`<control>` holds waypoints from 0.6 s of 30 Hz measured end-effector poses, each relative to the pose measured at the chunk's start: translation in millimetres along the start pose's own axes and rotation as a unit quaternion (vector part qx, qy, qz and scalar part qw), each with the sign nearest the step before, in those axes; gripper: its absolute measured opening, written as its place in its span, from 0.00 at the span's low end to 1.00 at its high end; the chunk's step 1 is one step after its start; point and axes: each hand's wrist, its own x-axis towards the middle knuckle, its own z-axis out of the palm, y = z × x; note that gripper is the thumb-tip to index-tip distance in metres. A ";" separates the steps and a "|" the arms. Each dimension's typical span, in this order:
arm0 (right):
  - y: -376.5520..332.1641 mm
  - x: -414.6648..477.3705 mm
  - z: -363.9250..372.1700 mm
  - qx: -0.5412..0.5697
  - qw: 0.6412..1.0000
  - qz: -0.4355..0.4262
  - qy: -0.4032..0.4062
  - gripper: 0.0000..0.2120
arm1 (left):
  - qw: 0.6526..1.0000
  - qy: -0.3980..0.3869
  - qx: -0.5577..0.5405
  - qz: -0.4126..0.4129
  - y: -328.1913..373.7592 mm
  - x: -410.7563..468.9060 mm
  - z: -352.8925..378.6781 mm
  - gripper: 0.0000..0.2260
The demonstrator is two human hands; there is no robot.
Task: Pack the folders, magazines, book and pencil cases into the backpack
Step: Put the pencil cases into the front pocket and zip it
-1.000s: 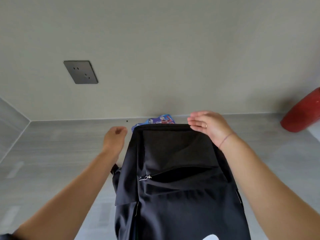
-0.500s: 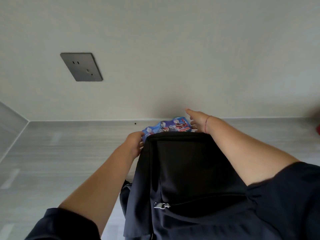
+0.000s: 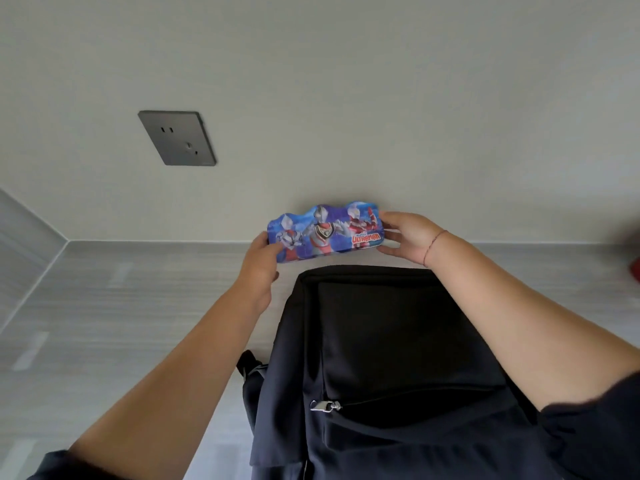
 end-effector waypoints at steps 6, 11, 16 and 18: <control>-16.7 -89.0 -15.3 0.076 0.988 -0.113 -0.069 0.08 | 0.993 -0.069 -0.011 0.095 15.6 -82.3 9.0 0.13; 24.1 -181.9 -57.0 0.113 0.984 -0.135 0.019 0.14 | 0.963 -0.147 0.152 0.168 -12.5 -142.4 22.2 0.24; 90.8 -264.0 -88.5 0.190 0.967 -0.115 0.128 0.16 | 0.773 -0.175 0.540 0.284 -49.9 -166.2 27.6 0.40; 111.7 -291.7 -92.0 0.213 0.959 -0.113 0.146 0.16 | 0.721 -0.151 0.581 0.345 -52.3 -166.2 31.5 0.28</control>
